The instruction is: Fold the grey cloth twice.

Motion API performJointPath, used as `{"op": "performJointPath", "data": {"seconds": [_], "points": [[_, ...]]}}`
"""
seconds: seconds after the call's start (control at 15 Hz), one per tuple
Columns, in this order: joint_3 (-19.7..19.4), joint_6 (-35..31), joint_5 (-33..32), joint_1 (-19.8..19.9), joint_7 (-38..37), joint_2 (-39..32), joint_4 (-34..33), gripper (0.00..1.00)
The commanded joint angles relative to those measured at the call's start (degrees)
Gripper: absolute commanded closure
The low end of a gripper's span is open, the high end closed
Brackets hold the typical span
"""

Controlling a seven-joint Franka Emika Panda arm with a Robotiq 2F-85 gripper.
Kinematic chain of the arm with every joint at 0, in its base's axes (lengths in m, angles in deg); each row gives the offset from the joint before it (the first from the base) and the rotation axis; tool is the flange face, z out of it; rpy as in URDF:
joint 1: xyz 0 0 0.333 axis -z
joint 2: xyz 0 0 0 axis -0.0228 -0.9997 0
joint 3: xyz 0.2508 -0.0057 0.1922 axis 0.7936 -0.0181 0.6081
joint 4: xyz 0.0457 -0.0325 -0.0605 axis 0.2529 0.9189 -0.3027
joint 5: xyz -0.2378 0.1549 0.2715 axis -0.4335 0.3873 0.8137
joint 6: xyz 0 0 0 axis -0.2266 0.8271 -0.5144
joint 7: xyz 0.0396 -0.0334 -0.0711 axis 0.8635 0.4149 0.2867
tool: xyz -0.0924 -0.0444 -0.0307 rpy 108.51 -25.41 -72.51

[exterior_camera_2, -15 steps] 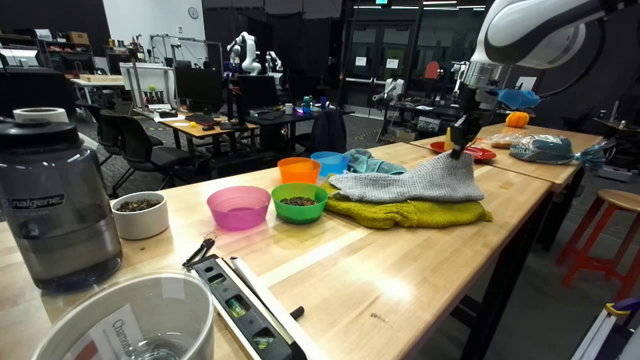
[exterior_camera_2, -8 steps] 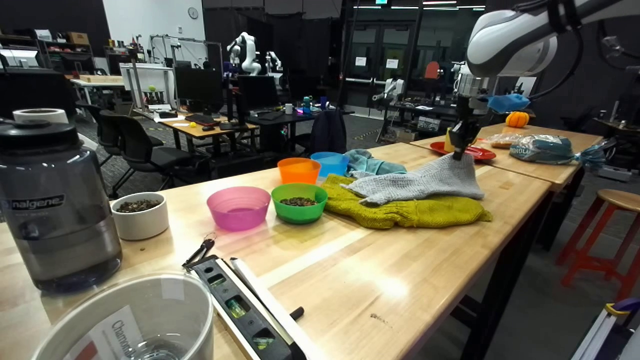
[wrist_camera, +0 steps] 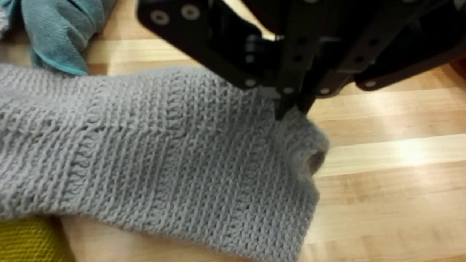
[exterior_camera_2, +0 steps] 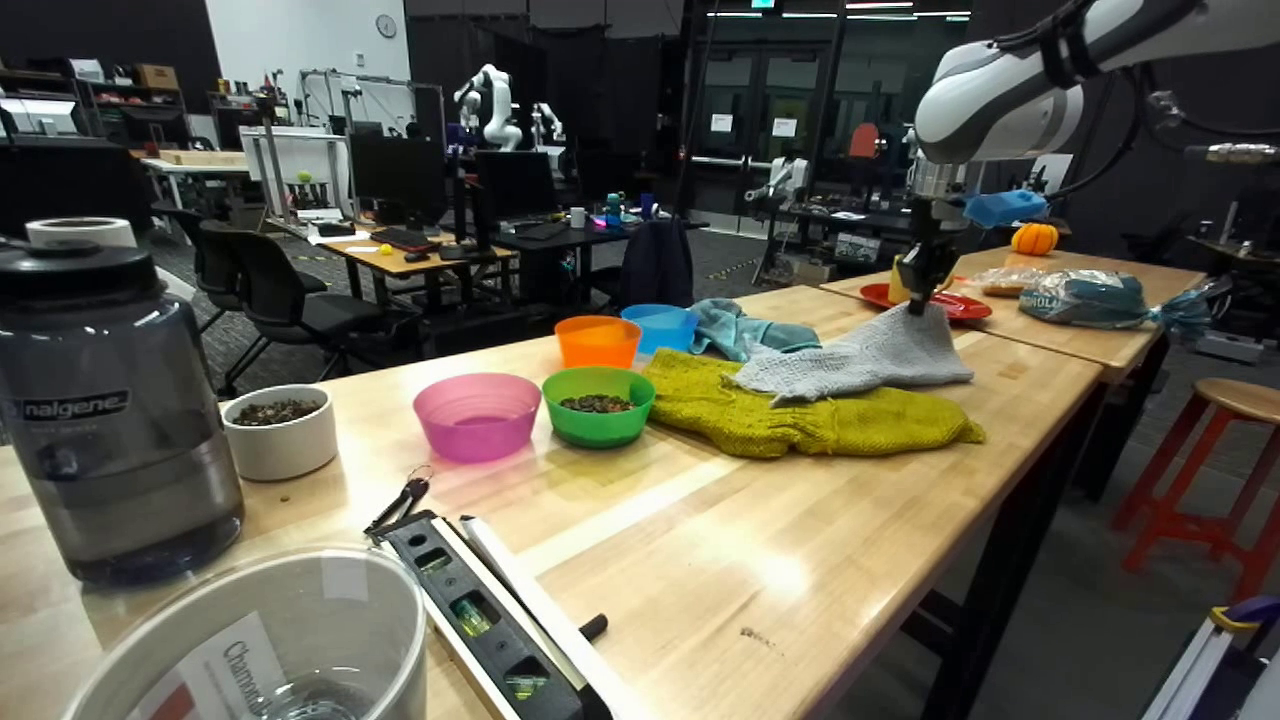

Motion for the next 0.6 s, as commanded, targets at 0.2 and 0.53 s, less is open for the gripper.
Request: {"op": "performJointPath", "data": {"seconds": [0.2, 0.53], "points": [[-0.1, 1.4, -1.0, 1.5, 1.2, -4.1, -5.9, 0.71], [0.3, 0.0, -1.3, 1.3, -0.3, -4.5, -6.7, 0.46]]}}
